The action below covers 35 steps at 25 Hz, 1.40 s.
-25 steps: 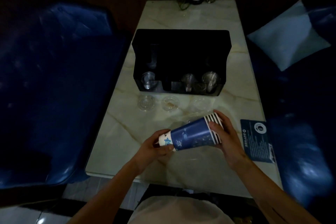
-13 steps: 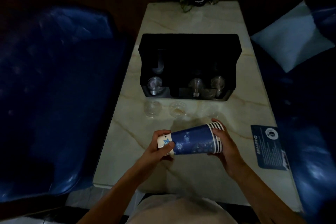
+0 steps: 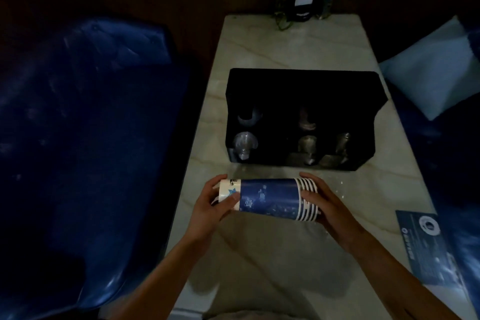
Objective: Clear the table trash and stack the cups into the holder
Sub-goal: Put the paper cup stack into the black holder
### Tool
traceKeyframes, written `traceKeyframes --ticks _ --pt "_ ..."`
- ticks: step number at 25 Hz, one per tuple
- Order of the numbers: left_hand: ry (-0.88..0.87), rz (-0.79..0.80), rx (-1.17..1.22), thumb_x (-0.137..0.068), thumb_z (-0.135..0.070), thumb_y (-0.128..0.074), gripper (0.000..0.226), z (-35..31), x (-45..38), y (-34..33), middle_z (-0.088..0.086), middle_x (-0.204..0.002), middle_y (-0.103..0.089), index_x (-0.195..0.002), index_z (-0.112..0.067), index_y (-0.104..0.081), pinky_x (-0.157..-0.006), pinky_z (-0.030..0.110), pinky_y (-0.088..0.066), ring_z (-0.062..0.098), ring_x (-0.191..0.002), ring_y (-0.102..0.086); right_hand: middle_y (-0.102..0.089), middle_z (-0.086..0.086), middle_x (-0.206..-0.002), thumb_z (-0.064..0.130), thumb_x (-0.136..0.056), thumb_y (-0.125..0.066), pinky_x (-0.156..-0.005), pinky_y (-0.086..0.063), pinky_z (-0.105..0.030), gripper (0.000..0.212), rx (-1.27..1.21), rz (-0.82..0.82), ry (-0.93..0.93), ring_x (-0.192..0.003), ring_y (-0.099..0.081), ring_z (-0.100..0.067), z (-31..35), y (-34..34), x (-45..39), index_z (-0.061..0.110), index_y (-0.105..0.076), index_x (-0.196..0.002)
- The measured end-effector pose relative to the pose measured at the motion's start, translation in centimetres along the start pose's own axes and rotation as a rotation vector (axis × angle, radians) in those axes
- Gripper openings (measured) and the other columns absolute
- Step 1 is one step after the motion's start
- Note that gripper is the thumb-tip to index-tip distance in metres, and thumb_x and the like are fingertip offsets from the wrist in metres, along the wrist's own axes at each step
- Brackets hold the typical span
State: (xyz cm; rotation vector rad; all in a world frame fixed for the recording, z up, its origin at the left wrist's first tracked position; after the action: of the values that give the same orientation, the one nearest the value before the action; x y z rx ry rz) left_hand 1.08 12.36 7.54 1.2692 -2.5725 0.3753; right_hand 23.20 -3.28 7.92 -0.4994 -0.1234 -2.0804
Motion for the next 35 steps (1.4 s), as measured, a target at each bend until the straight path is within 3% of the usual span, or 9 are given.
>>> traceKeyframes --ticks 4,13,16,18,20,23,26,30,35 --pt "-0.047 0.066 0.045 -0.078 -0.035 -0.077 0.059 -3.0 -4.0 2.1 0.005 -0.120 -0.066 -0.132 -0.038 -0.054 -0.076 0.032 -0.058 0.026 -0.106 -0.067 -0.061 0.001 -0.130 0.024 -0.081 -0.065 -0.084 -0.057 -0.040 0.052 0.005 0.095 -0.003 -0.116 -0.063 -0.020 2.7 -1.2 -3.0 0.038 -0.052 -0.130" --pt "-0.221 0.069 0.029 -0.077 -0.029 -0.070 0.053 -14.2 -11.6 2.6 0.005 -0.119 -0.066 -0.128 -0.034 -0.059 -0.074 0.030 -0.058 0.018 -0.102 -0.068 -0.061 0.010 -0.123 0.032 -0.082 -0.061 -0.081 -0.053 -0.017 0.048 0.346 0.279 0.122 -0.108 -0.064 -0.003 11.1 -3.8 -8.8 0.035 -0.048 -0.128" --pt "-0.255 0.086 -0.054 -0.088 -0.020 -0.063 0.042 -18.1 -14.8 2.4 0.000 -0.115 -0.066 -0.128 -0.033 -0.059 -0.072 0.030 -0.059 0.015 -0.099 -0.068 -0.066 0.013 -0.109 0.037 -0.088 -0.061 -0.078 -0.049 -0.010 0.029 0.641 0.063 0.302 -0.104 -0.064 -0.008 15.7 -2.3 -12.9 0.036 -0.058 -0.117" --pt "-0.294 0.093 -0.091 -0.091 -0.015 -0.061 0.038 -20.5 -16.7 2.2 -0.002 -0.114 -0.065 -0.124 -0.034 -0.061 -0.071 0.029 -0.058 0.011 -0.096 -0.068 -0.063 0.003 -0.118 0.044 -0.089 -0.060 -0.087 -0.045 -0.019 0.035 0.937 -0.227 0.477 -0.111 -0.058 -0.015 18.5 -0.5 -16.0 0.029 -0.061 -0.121" --pt "-0.337 0.104 -0.134 -0.091 -0.014 -0.061 0.038 -22.6 -18.7 1.9 0.001 -0.118 -0.063 -0.124 -0.034 -0.061 -0.071 0.027 -0.058 0.008 -0.096 -0.066 -0.051 -0.005 -0.137 0.053 -0.090 -0.051 -0.101 -0.041 -0.036 0.052 1.199 -0.346 0.525 -0.126 -0.045 -0.026 19.8 0.6 -19.3 0.024 -0.052 -0.133" --pt "-0.392 0.109 -0.204 -0.091 -0.015 -0.063 0.039 -25.1 -21.1 1.3 0.004 -0.125 -0.059 -0.124 -0.036 -0.061 -0.072 0.023 -0.056 0.006 -0.098 -0.064 -0.028 -0.002 -0.157 0.070 -0.086 -0.031 -0.116 -0.025 -0.049 0.073 1.438 -0.287 0.404 -0.144 -0.021 -0.030 18.9 1.1 -23.7 0.031 -0.031 -0.147" --pt "-0.467 0.098 -0.269 -0.089 -0.014 -0.065 0.041 -27.1 -22.9 0.8 -0.007 -0.118 -0.060 -0.126 -0.033 -0.060 -0.074 0.019 -0.054 -0.002 -0.095 -0.062 -0.016 0.002 -0.162 0.082 -0.077 -0.010 -0.120 -0.007 -0.051 0.086 1.448 -0.239 0.325 -0.149 -0.006 -0.026 16.7 0.9 -25.8 0.037 -0.018 -0.150" --pt "-0.537 0.078 -0.343 -0.089 -0.015 -0.066 0.043 -28.8 -24.8 0.3 -0.014 -0.115 -0.057 -0.128 -0.030 -0.056 -0.073 0.015 -0.053 -0.009 -0.093 -0.061 -0.023 0.000 -0.160 0.080 -0.082 -0.007 -0.120 -0.004 -0.054 0.079 1.530 -0.301 0.345 -0.149 -0.010 -0.028 14.9 1.1 -26.8 0.038 -0.013 -0.150" --pt "-0.585 0.046 -0.517 -0.087 -0.025 -0.069 0.048 -29.9 -26.9 -0.2 0.001 -0.132 -0.052 -0.132 -0.033 -0.053 -0.082 0.017 -0.053 0.004 -0.110 -0.055 -0.030 -0.004 -0.155 0.071 -0.087 -0.016 -0.121 -0.008 -0.053 0.072 1.565 -0.339 0.414 -0.145 -0.019 -0.032 14.7 1.1 -26.9 0.034 -0.016 -0.149"
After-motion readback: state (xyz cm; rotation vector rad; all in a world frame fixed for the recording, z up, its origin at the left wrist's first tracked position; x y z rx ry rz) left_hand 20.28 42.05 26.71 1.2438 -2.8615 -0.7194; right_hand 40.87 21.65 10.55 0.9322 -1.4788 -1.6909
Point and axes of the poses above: each hand's wrist, its own x-axis away from the middle knuckle, its own y-axis out of the back of the hand, z = x × y, the point moved 3 cm from there along -x, towards the middle knuckle
